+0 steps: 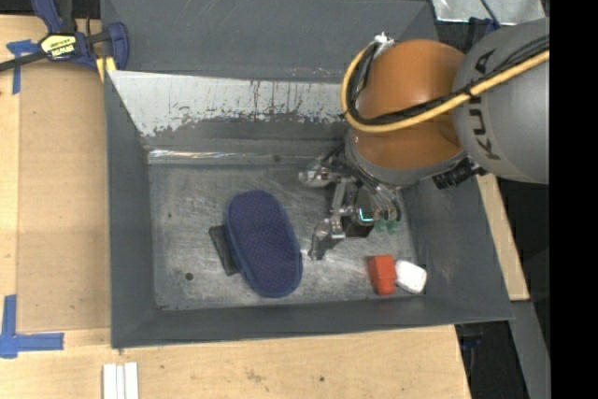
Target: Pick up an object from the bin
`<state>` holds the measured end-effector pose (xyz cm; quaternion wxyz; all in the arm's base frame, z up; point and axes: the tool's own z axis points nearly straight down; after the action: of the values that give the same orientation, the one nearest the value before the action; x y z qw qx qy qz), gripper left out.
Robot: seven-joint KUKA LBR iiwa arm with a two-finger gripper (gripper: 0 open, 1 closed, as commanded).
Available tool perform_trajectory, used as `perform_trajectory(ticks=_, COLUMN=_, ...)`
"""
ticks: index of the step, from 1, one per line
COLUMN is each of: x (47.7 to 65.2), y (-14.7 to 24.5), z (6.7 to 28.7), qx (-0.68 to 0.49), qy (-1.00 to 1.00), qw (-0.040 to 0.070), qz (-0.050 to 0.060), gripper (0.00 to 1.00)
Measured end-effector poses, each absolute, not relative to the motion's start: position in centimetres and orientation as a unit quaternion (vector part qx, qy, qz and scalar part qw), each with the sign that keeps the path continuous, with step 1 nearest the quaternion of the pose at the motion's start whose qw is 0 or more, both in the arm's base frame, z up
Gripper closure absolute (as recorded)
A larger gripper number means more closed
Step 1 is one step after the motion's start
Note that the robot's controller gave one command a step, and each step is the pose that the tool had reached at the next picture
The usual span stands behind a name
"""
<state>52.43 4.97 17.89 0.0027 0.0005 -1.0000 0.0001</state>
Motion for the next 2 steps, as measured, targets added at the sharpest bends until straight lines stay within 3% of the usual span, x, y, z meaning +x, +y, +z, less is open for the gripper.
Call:
perform_trajectory(ticks=1, x=57.65, y=10.30, z=11.81, qx=-0.041, qy=-0.999, qw=-0.001, qz=0.000, gripper=0.00)
perform_trajectory(ticks=2, x=57.69, y=10.08, z=12.13, qx=-0.042, qy=-0.999, qw=-0.003, qz=-0.001, gripper=1.00)
